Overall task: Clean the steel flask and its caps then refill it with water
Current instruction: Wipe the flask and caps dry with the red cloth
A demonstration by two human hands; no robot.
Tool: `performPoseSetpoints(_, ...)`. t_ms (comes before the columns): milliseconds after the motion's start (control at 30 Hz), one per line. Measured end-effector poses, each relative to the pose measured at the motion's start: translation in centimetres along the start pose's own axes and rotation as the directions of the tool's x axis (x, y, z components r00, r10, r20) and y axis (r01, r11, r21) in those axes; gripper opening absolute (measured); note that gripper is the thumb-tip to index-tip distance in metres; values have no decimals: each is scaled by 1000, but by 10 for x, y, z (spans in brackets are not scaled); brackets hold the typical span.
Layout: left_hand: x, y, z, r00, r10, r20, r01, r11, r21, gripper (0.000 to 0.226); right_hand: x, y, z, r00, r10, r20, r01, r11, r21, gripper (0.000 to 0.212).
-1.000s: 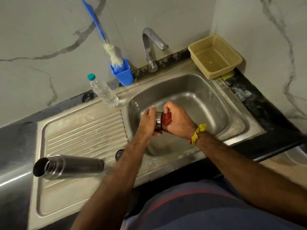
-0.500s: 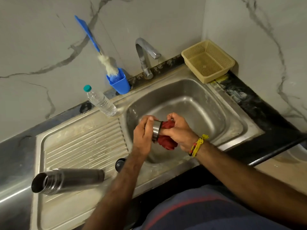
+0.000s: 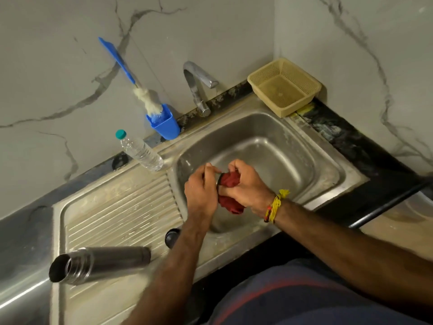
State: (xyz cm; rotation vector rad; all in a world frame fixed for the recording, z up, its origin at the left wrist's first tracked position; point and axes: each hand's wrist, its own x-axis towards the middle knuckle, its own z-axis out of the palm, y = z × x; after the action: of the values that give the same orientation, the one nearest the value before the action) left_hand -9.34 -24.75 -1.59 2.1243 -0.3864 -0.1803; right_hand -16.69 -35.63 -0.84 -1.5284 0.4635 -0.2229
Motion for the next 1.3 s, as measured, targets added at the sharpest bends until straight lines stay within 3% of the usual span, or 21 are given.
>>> performPoseSetpoints(33, 5, 4, 1, 979, -200, 51, 198, 979, 40, 42, -3, 0, 0, 991, -126, 41, 131, 983, -131, 46)
performPoseSetpoints(100, 7, 17, -7, 823, -507, 257, 504, 860, 85, 56, -4, -2, -5, 927, -310, 210, 371, 841, -395, 38)
performPoseSetpoints(133, 7, 21, -12, 768, -530, 359, 540, 838, 83, 58, -1, -3, -11, 901, -337, 273, 431, 763, -482, 35)
performPoseSetpoints(167, 7, 25, -16, 764, -480, 431, 510, 859, 52, 58, 1, -7, -16, 895, -348, 281, 446, 729, -520, 34)
performPoseSetpoints(200, 6, 25, -20, 803, -373, 465, 435, 900, -30, 55, 5, -8, -18, 903, -354, 241, 429, 737, -523, 36)
performPoseSetpoints(267, 4, 19, -23, 926, -32, 376, 111, 976, -190, 44, 8, -13, -18, 985, -171, 39, 175, 943, -283, 44)
performPoseSetpoints(300, 3, 15, -21, 955, 121, 270, -75, 982, -175, 40, 9, -13, -13, 999, -32, -7, 31, 993, -112, 47)
performPoseSetpoints(333, 5, 8, -18, 965, 199, 171, -179, 975, -129, 39, 7, -13, -6, 1000, 23, -18, -23, 999, -25, 47)
performPoseSetpoints(367, 5, 4, -15, 979, 175, 103, -165, 981, -98, 42, 3, -10, 0, 999, -37, -19, 36, 995, -89, 47)
performPoseSetpoints(433, 5, 3, -16, 997, -42, 64, 46, 997, -56, 50, -5, -6, 3, 969, -230, 91, 247, 928, -279, 44)
performPoseSetpoints(533, -4, 8, -21, 913, -360, 190, 376, 925, -53, 53, -6, -7, -8, 895, -328, 301, 438, 772, -460, 44)
performPoseSetpoints(700, -9, 5, -27, 921, -349, 171, 370, 923, -109, 57, -12, -9, 3, 878, -330, 347, 476, 687, -549, 46)
performPoseSetpoints(767, -7, -2, -39, 901, -431, 50, 426, 857, -291, 58, -9, -12, -5, 847, -372, 380, 532, 594, -604, 44)
performPoseSetpoints(800, -5, -3, -49, 870, -493, 0, 438, 772, -461, 56, -8, -15, -15, 854, -377, 359, 521, 588, -619, 42)
performPoseSetpoints(833, -2, -5, -59, 846, -534, -10, 411, 662, -626, 54, -6, -15, -24, 878, -370, 302, 477, 650, -591, 42)
performPoseSetpoints(900, -1, -10, -69, 861, -505, 62, 343, 487, -803, 57, -7, -15, -35, 964, -255, 81, 267, 894, -360, 43)
performPoseSetpoints(967, -6, -8, -61, 919, -362, 152, 309, 427, -850, 55, -5, -13, -30, 988, -114, -105, 109, 993, -48, 40)
performPoseSetpoints(1067, -22, 4, -35, 972, -185, 143, 227, 594, -771, 45, -3, -11, -9, 985, -59, -163, 74, 993, 88, 37)
performPoseSetpoints(1200, -31, -8, -21, 1000, 15, -6, -16, 907, -420, 33, 0, -10, 0, 967, -105, -231, 90, 993, -76, 39)
performPoseSetpoints(1300, -34, -13, -22, 997, 27, 78, -12, 982, -186, 41, 2, -14, 3, 939, -124, -321, 110, 992, -60, 37)
